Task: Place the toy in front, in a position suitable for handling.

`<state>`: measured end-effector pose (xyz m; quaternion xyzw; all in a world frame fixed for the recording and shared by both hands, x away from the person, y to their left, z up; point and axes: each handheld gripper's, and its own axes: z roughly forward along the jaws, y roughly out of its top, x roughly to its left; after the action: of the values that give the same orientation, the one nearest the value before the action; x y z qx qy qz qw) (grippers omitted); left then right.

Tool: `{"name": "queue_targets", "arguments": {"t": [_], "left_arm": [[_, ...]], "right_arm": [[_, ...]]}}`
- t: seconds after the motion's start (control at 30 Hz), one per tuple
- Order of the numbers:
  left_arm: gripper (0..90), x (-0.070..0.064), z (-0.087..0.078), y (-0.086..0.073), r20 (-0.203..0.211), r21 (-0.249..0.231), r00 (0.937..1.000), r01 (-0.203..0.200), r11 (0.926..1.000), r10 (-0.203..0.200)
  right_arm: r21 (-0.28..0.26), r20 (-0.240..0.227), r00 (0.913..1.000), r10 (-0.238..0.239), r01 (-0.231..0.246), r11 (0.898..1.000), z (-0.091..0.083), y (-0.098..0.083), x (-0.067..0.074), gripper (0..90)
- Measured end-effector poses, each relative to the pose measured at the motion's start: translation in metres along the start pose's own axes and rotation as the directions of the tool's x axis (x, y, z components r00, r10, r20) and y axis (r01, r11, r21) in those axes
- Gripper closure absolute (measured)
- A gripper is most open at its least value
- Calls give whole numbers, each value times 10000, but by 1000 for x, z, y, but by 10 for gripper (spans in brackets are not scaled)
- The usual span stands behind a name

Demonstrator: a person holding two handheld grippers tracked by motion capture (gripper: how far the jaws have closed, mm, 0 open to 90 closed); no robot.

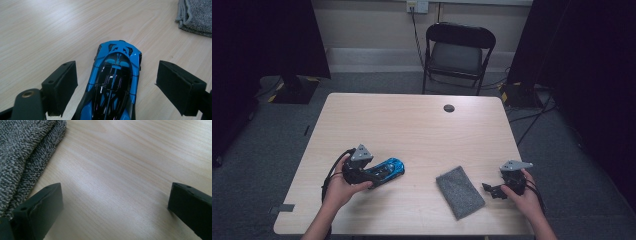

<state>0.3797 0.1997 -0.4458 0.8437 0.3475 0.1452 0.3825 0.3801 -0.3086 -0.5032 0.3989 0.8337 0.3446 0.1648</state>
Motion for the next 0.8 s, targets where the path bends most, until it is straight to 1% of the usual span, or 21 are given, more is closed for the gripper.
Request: {"name": "queue_targets", "arguments": {"t": [0.03,0.07,0.1,0.13,0.17,0.27,0.3,0.33,0.4,0.43,0.47,0.5,0.53,0.57,0.6,0.63,0.67,0.73,0.8], "left_arm": [[167,2,0,0,-45,95,10000,-46,9999,46],[167,2,0,-1,24,88,10000,74,9999,-74],[167,4,1,0,14,132,10000,-14,9999,14],[164,4,1,0,-3,165,10000,11,9999,-10],[163,5,1,1,44,155,9999,134,9998,-135],[157,8,2,3,-5,204,9999,138,9997,-138],[157,12,4,4,-33,199,10000,41,9998,-40],[157,12,5,3,4,266,9999,107,9996,-107],[158,13,7,2,-75,297,9999,109,9995,-107],[158,14,8,1,-178,297,9997,152,9994,-146],[159,14,9,0,-142,350,9997,182,9992,-177],[161,15,11,-1,-54,403,10000,54,9992,-52],[159,14,11,-2,76,361,9998,188,9992,-191],[159,13,12,-2,212,403,9997,133,9991,-142],[160,13,13,-2,259,463,9997,11,9989,-23],[163,13,13,-2,193,512,9998,-114,9986,105],[160,13,14,-3,177,567,9997,-152,9983,142],[161,14,15,-4,236,617,9996,-170,9980,155],[163,15,17,-7,402,726,9992,-42,9974,13]], "right_arm": [[-2,1,10000,3,-3,10000,0,0,0,0],[-8,-5,10000,2,-2,10000,0,0,0,0],[-2,1,10000,1,-1,10000,0,0,0,0],[-2,0,10000,1,-1,10000,0,0,0,0],[-2,-2,10000,3,-3,10000,0,0,0,0],[-2,-1,10000,3,-3,10000,0,0,0,0],[-2,1,10000,3,-3,10000,0,0,0,0],[-2,-1,10000,3,-3,10000,0,0,0,0],[-3,-2,10000,3,-3,10000,0,0,0,0],[-3,-1,10000,1,-1,10000,0,0,0,0],[-4,-2,10000,3,-3,10000,0,0,0,0],[-5,-1,10000,-2,2,10000,0,0,0,0],[-3,-4,10000,1,-1,10000,0,0,0,0],[-5,-2,10000,1,-1,10000,0,0,0,0],[-4,-1,10000,3,-3,10000,0,0,0,0],[-4,-1,10000,-2,2,10000,0,0,0,0],[-4,-1,10000,3,-3,10000,0,0,0,0],[-3,-2,10000,4,-4,10000,0,0,0,0],[-3,-1,10000,2,-2,10000,0,0,0,0]]}}
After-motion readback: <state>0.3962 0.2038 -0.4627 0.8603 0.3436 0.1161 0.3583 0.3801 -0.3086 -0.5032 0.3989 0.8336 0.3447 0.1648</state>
